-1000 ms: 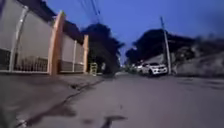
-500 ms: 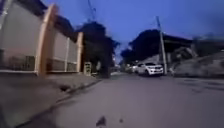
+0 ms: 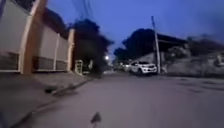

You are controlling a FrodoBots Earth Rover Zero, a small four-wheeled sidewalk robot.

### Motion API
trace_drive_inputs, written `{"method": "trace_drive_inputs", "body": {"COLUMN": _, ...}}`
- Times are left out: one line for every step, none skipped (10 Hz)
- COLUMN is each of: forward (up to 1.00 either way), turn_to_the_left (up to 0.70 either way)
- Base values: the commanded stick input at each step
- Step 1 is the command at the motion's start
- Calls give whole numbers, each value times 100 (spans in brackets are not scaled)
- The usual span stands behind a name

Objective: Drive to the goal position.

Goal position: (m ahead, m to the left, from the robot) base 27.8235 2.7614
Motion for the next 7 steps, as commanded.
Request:
{"method": "trace_drive_inputs", "body": {"forward": 70, "turn_to_the_left": 0}}
{"method": "trace_drive_inputs", "body": {"forward": 70, "turn_to_the_left": 0}}
{"method": "trace_drive_inputs", "body": {"forward": 70, "turn_to_the_left": 0}}
{"method": "trace_drive_inputs", "body": {"forward": 70, "turn_to_the_left": 0}}
{"method": "trace_drive_inputs", "body": {"forward": 70, "turn_to_the_left": 0}}
{"method": "trace_drive_inputs", "body": {"forward": 70, "turn_to_the_left": 0}}
{"method": "trace_drive_inputs", "body": {"forward": 70, "turn_to_the_left": 0}}
